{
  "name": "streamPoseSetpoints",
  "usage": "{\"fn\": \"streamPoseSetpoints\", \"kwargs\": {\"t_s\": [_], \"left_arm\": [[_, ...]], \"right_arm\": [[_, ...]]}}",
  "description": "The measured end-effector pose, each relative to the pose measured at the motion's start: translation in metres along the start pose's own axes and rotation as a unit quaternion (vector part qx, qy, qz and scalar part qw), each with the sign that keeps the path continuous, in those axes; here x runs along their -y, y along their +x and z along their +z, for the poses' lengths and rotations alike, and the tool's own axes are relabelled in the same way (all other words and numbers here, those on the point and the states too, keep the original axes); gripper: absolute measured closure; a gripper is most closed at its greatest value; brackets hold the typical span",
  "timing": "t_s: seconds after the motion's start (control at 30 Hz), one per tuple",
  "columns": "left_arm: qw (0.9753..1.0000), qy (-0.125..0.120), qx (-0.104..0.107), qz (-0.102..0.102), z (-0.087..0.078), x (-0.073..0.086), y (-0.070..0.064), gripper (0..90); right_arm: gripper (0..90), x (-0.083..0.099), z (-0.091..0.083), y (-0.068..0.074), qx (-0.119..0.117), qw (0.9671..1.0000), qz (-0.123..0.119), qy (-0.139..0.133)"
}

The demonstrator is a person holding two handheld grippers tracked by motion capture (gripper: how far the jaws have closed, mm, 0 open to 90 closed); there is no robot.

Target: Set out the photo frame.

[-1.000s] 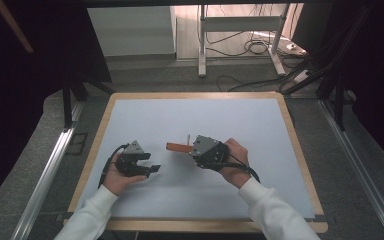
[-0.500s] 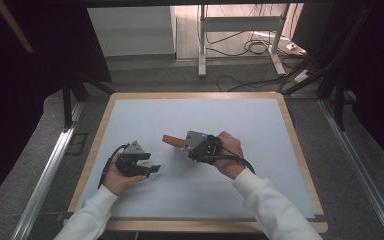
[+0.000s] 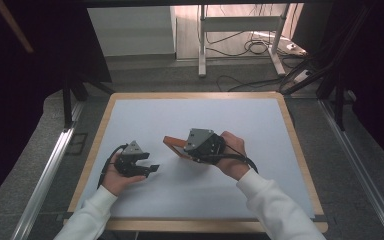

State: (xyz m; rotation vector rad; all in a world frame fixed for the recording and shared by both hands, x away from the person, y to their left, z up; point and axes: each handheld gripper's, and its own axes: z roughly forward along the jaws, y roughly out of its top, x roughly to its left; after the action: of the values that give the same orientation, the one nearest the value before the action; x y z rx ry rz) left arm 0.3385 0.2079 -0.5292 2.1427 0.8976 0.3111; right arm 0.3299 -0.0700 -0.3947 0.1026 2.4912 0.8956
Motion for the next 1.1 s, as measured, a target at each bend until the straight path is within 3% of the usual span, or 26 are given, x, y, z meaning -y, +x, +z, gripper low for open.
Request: {"fn": "streamPoseSetpoints", "kwargs": {"t_s": [0.3,0.5,1.1], "left_arm": [[1.0,0.002,-0.001,0.002,0.001,0.0,0.0,34.2],[1.0,0.002,-0.001,0.003,0.001,0.0,0.0,34.2],[1.0,0.006,0.002,0.002,0.002,0.001,0.0,34.0]], "right_arm": [[69.2,-0.008,-0.024,0.02,-0.027,0.9991,-0.011,-0.031],[69.0,-0.003,-0.024,0.022,-0.06,0.9975,0.0,-0.037],[61.0,0.016,-0.006,-0.017,-0.043,0.9969,0.063,-0.022]]}}
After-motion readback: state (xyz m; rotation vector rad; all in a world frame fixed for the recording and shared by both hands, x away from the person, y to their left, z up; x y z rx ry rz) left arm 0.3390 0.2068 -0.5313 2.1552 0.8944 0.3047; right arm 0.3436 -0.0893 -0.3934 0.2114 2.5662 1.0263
